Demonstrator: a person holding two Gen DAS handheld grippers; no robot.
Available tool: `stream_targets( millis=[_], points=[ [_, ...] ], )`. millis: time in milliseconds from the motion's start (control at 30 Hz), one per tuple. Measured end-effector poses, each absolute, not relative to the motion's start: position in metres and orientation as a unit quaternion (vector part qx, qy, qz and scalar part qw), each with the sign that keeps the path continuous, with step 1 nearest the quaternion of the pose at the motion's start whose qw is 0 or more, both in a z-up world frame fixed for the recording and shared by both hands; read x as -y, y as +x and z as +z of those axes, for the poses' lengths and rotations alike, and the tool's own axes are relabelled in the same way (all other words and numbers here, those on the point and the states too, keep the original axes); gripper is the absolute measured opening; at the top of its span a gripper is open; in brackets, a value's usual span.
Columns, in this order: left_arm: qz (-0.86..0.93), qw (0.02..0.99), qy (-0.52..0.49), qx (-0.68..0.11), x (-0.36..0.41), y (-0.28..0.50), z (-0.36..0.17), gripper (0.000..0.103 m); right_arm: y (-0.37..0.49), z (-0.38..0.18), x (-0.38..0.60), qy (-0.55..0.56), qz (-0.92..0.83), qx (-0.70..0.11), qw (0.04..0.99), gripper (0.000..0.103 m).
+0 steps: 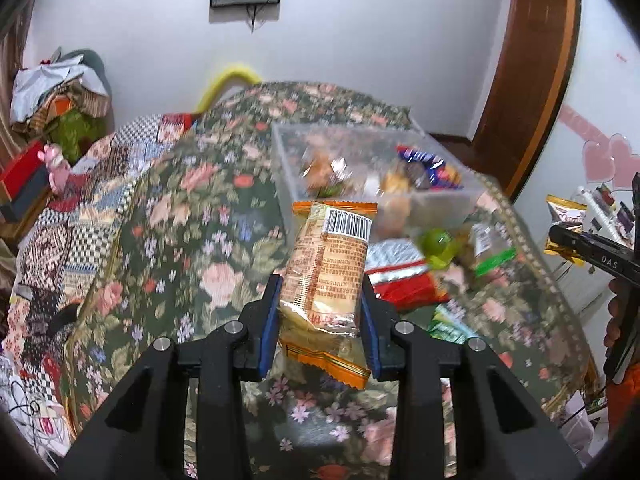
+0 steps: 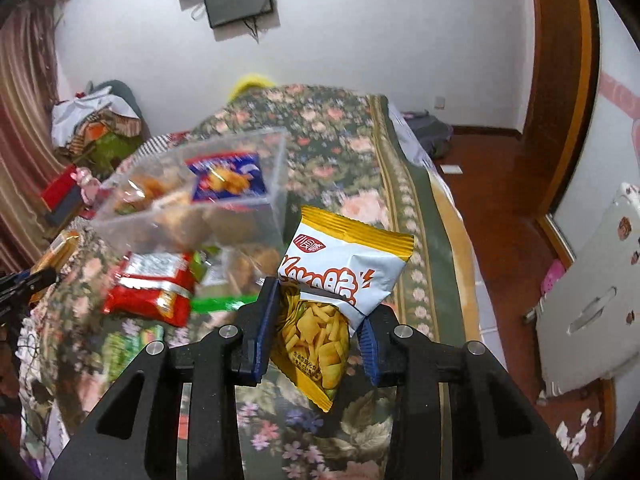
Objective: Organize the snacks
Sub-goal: 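Carry biscuit roll with left tool while right tool carries chip bag into box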
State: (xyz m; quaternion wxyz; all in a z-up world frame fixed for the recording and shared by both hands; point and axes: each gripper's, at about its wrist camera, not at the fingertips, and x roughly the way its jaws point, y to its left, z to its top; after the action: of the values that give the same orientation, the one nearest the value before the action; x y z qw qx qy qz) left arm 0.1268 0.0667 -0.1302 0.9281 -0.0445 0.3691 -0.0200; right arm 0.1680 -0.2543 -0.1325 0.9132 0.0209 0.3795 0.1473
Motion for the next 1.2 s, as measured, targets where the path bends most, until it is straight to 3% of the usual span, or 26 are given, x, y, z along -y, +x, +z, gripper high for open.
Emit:
stream_targets(
  millis=[567, 1200],
  points=[
    [-0.043, 0.948, -0.039, -0.314, -0.039, 0.179, -0.078, 0.035, 0.192, -0.09, 0.186, 0.013, 0.227, -0.32, 0.92, 0.033],
    [-0.046, 0.93, -0.045, -0.362, -0.028, 0.277, -0.108, 0.035, 0.267, -0.11, 0.118, -0.027, 0.26, -0.35, 0.9, 0.033]
  ],
)
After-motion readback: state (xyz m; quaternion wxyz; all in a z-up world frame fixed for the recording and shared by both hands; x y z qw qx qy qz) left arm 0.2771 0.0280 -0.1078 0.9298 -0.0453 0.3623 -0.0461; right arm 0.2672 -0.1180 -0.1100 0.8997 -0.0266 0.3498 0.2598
